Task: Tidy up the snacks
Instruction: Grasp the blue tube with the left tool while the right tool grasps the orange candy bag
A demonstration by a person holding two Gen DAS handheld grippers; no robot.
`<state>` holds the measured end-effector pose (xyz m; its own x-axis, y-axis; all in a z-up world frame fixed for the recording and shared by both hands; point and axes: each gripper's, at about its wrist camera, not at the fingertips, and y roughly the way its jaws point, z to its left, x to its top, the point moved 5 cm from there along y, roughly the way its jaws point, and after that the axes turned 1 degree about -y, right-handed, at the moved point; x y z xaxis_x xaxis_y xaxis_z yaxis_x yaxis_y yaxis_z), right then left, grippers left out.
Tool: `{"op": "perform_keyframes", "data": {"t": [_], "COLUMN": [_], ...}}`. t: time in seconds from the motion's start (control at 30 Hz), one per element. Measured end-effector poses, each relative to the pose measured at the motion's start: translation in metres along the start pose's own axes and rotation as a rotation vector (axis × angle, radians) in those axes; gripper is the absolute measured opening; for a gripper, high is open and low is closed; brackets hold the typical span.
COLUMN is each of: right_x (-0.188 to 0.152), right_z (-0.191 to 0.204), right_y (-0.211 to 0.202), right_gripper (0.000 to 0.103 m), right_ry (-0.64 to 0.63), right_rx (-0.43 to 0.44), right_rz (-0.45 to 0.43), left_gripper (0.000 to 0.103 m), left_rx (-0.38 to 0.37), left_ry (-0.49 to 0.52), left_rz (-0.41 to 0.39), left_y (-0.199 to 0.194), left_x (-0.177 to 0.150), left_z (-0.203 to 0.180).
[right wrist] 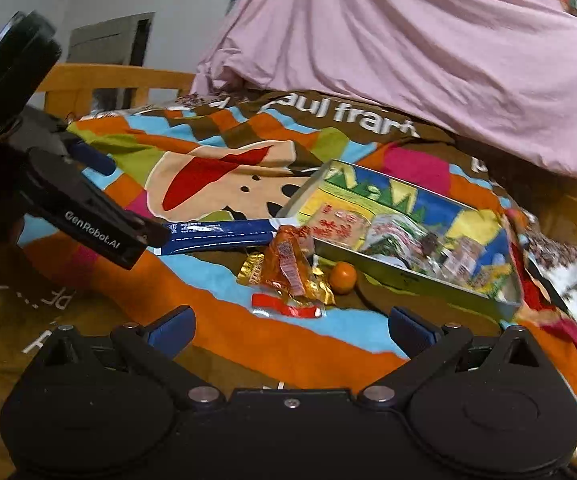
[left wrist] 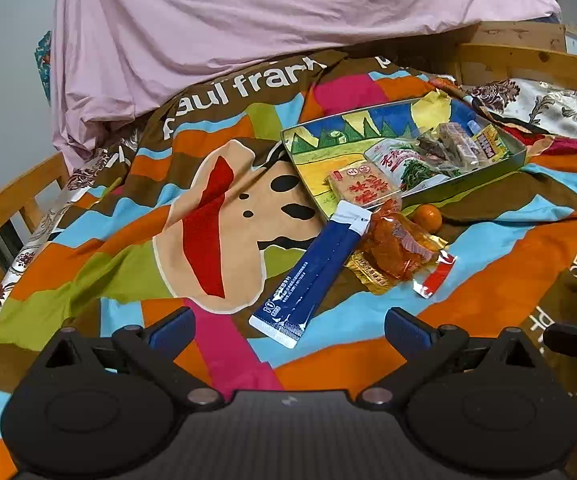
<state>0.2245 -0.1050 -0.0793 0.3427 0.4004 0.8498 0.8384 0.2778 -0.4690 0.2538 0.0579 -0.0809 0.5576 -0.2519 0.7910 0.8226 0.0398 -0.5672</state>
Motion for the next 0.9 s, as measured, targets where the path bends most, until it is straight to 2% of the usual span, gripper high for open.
{"op": "perform_keyframes", "data": {"t": [0.2, 0.43, 0.73, 0.9], "right_x": [0.01, 0.007, 0.01, 0.014], "right_z": [-0.017, -0.031, -0.032, -0.035], "right_y": [0.035, 0.078, 0.11, 0.126], "right_gripper": [0.102, 0.102, 0.102, 0.101], "right_ry": [-0.053, -0.099, -0.18, -0.153], "right_rx": [-0.006, 0.013, 0.078, 0.146], "right_rz": [-0.051, -0.032, -0.037, -0.038], "left_gripper": [0.103, 0.103, 0.103, 0.103], "left_rx": [0.007, 0.017, 0.028, 0.041], "left_ry": [0.036, 0.1, 0.195, 0.243], "left_rz": [0.024, 0.027, 0.107, 0.141], "left_y": [0.021, 0.046, 0.101, 0.119], "left_x": [0.011, 0.028, 0.032, 0.03], "left_z": [0.004, 0.007, -0.006, -0.012]}}
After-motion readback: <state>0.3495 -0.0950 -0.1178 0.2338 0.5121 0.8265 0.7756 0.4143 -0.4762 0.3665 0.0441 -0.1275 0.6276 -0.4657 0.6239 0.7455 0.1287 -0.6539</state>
